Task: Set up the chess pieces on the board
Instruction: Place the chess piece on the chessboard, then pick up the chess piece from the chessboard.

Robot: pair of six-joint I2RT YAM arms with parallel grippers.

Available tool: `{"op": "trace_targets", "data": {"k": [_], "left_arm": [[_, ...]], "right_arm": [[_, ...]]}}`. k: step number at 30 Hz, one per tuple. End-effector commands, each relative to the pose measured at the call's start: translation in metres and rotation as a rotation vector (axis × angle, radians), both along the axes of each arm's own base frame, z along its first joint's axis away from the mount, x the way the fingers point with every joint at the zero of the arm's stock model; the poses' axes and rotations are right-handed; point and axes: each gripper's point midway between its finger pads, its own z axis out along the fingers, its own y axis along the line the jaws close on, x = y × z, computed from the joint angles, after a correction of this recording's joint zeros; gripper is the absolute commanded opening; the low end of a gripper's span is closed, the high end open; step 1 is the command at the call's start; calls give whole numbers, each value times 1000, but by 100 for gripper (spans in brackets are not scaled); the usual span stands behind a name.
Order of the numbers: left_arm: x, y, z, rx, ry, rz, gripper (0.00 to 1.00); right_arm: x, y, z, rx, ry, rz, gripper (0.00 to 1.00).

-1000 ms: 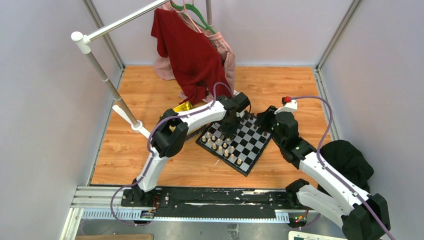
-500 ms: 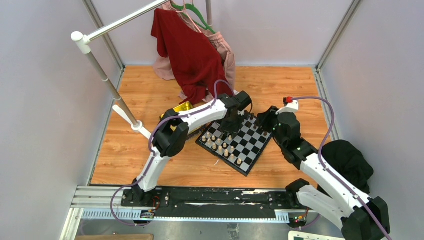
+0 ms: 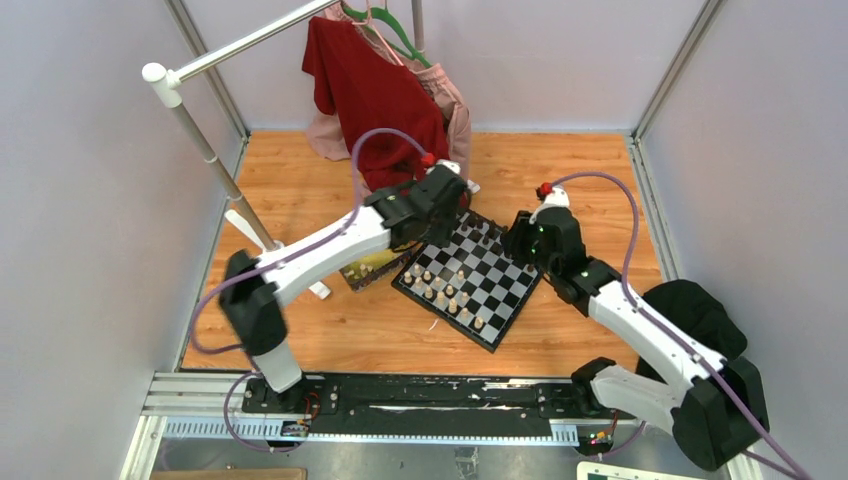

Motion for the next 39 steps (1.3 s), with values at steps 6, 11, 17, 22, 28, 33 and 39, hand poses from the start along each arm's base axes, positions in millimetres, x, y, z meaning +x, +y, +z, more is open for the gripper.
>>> {"op": "trace_targets", "data": {"k": [6,11,17,22,28,33,39], "left_arm": [[9,122,16,-134,-243,324,52],[8,152,-11,-115,-216,389,58],[8,170,-28,-135,-193,421,59],[6,180,-36,-165,-178,443,59],[5,181,-32,-196,-188,446,59],[4,180,-35,-206,-179,441,59],[4,180,-38,-208,-172,447,59]], "right_arm": [[-7,50,-31,-204,174,235,35],[-9,81,-54,-307,266,324,37],[-9,97,-82,-384,348,350,39],[-12,102,-100,-431,393,353,40],[-15,102,-114,-464,422,352,40],[-15,100,-121,-482,433,342,37],[-11,97,-120,-502,420,328,5]]}}
